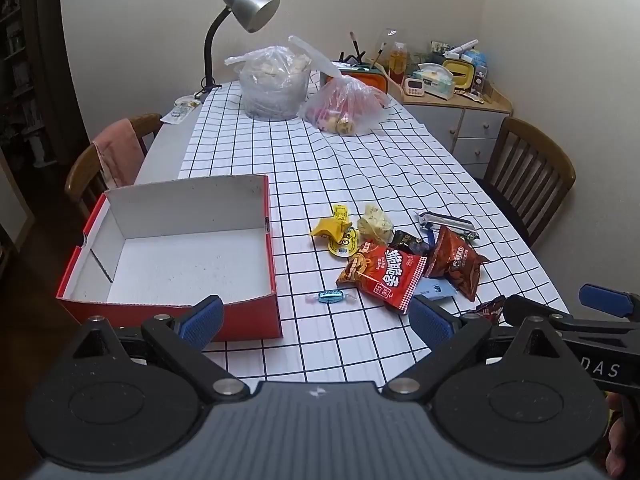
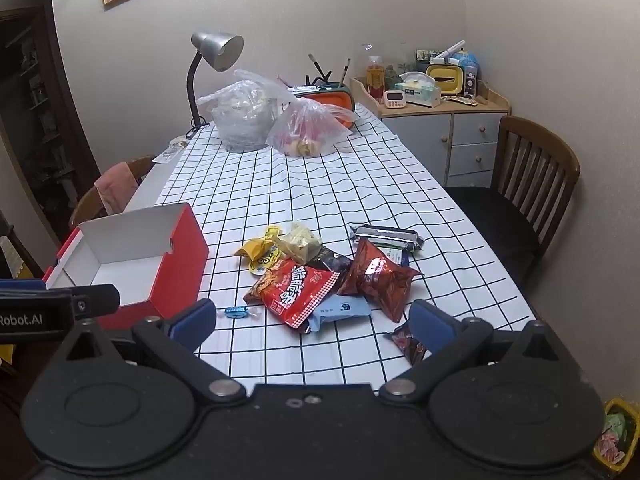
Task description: Organize snacks
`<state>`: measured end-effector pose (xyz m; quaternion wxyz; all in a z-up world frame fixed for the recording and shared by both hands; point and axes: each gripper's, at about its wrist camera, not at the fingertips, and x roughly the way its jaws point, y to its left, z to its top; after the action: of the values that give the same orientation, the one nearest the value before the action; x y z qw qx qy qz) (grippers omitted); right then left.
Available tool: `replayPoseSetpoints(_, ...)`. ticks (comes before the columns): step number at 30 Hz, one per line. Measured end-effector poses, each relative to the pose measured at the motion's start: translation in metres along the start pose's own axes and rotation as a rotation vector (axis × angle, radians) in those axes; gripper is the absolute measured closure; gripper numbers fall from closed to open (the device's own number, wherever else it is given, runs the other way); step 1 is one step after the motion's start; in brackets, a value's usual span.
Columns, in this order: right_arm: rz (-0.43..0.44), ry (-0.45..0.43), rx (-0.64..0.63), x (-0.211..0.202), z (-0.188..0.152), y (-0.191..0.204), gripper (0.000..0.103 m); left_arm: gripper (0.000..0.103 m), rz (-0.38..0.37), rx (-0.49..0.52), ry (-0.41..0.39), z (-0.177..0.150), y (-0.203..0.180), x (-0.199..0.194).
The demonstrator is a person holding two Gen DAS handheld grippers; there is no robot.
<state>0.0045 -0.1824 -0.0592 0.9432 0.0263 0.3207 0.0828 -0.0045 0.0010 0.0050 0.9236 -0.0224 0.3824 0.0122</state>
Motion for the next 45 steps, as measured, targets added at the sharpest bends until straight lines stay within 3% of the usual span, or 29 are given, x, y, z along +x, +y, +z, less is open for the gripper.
replayPoseSetpoints(45, -0.004, -0.024, 0.011, -0.008, -0.0069, -0.0025, 0.0, 0.003, -0.01, 0.008, -0.016, -0.0061, -0.0014, -0.0037)
